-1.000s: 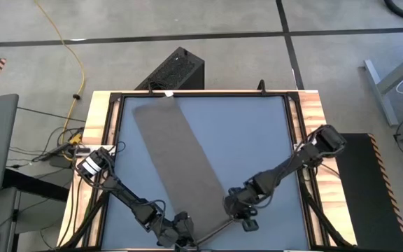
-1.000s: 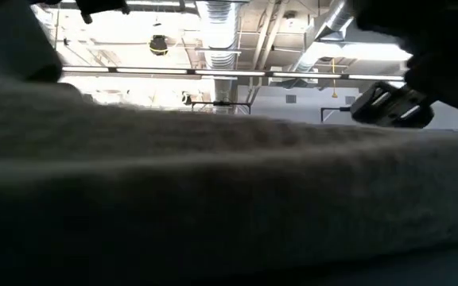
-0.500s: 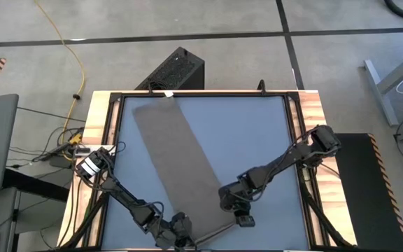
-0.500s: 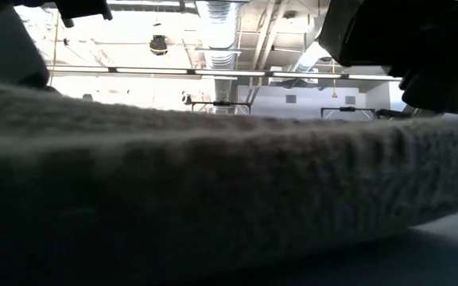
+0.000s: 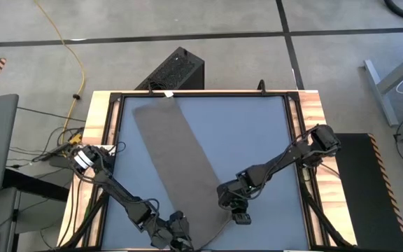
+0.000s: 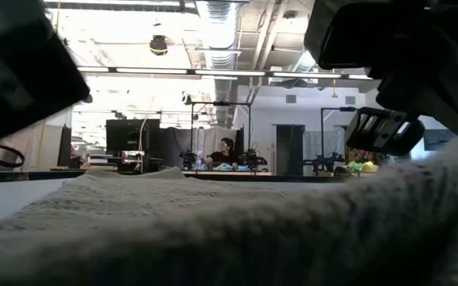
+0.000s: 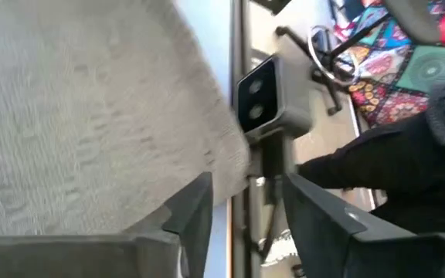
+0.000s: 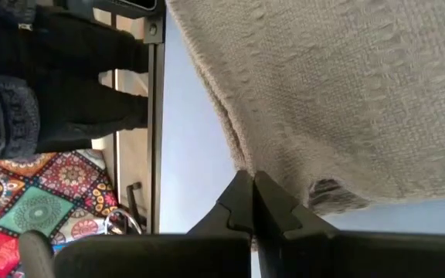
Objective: Roll towel
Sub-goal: Roll the grey towel
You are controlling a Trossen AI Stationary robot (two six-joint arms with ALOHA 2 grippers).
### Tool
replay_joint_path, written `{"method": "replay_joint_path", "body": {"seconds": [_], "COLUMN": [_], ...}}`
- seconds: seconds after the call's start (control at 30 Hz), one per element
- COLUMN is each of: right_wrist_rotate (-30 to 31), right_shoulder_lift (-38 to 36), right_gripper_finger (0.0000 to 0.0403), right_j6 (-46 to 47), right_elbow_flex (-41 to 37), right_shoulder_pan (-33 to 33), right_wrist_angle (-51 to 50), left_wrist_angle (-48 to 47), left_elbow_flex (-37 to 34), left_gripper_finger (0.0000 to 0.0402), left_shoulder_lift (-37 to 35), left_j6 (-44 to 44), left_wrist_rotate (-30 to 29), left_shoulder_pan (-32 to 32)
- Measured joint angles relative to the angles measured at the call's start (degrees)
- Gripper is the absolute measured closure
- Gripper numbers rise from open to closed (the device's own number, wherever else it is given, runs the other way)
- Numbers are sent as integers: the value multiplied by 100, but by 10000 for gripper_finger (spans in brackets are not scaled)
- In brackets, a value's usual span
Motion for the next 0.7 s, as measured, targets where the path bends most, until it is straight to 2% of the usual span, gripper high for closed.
{"method": "replay_joint_path", "body": {"seconds": [0.2, 0.4, 0.7], "right_wrist_rotate": [45, 179, 340], "right_shoulder_lift": [0, -2, -4], "right_gripper_finger": [386, 386, 386], "right_j6": [132, 248, 382], "right_elbow_flex": [0, 0, 2], "right_shoulder_pan": [-4, 27, 46], "right_wrist_angle": [12, 18, 23], "left_wrist_angle": [-105, -246, -326], "left_elbow_flex": [2, 2, 2], "left_gripper_finger": [247, 251, 252], "left_shoulder_lift": [-69, -67, -64], "left_j6": [711, 1416, 2554], "left_wrist_rotate": [23, -854, -1198], "left_shoulder_pan": [-349, -645, -518]}}
